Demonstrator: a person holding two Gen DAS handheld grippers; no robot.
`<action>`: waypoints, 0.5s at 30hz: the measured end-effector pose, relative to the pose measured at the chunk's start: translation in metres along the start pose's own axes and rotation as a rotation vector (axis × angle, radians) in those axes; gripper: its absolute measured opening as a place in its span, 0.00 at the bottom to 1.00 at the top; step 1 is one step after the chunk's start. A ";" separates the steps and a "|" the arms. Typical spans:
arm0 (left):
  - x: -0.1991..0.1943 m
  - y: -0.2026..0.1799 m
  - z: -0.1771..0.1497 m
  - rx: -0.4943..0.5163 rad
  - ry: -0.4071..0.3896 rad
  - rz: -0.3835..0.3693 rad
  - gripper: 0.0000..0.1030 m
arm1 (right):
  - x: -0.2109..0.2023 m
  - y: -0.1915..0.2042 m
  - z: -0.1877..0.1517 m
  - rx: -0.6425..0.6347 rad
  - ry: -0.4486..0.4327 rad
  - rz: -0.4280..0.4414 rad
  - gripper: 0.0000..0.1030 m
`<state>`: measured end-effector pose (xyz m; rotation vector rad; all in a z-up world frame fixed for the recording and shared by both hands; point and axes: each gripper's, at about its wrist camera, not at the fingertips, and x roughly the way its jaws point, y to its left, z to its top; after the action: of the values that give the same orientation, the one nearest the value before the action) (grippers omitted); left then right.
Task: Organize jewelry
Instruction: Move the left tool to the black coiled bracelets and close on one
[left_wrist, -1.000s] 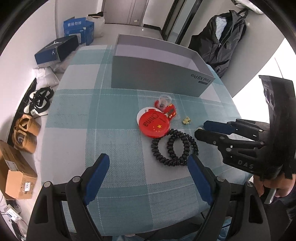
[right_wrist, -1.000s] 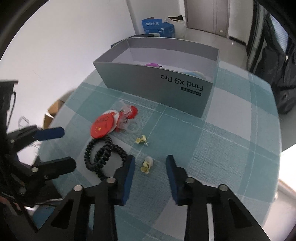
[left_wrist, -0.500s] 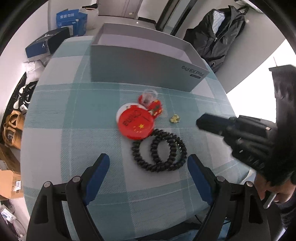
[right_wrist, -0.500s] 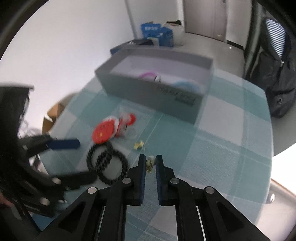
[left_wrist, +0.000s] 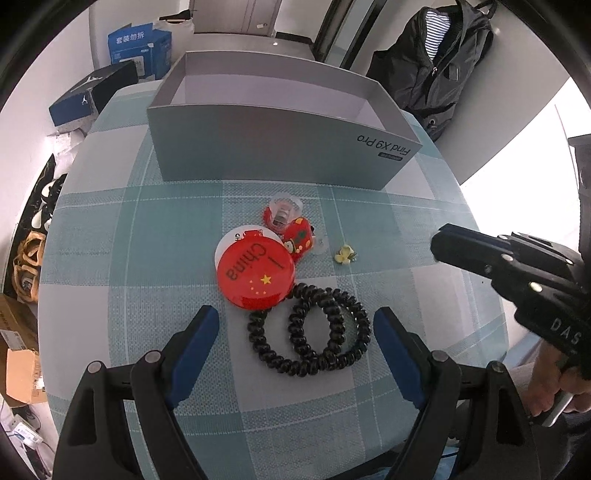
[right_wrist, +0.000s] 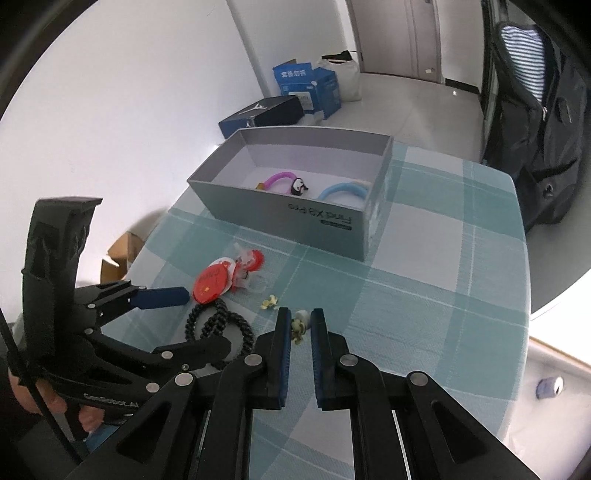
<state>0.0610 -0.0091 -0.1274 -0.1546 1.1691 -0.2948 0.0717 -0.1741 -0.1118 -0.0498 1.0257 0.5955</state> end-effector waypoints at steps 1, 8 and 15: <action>0.000 -0.001 0.000 0.005 0.000 0.012 0.76 | -0.001 -0.002 0.000 0.007 0.000 0.003 0.09; 0.007 -0.021 0.005 0.103 0.021 0.083 0.47 | -0.004 -0.003 0.000 0.013 -0.001 0.001 0.09; 0.006 -0.023 0.007 0.113 0.048 0.060 0.35 | -0.003 -0.005 0.001 0.021 0.003 -0.004 0.09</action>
<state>0.0658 -0.0334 -0.1242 -0.0137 1.1992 -0.3123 0.0741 -0.1794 -0.1096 -0.0344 1.0341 0.5811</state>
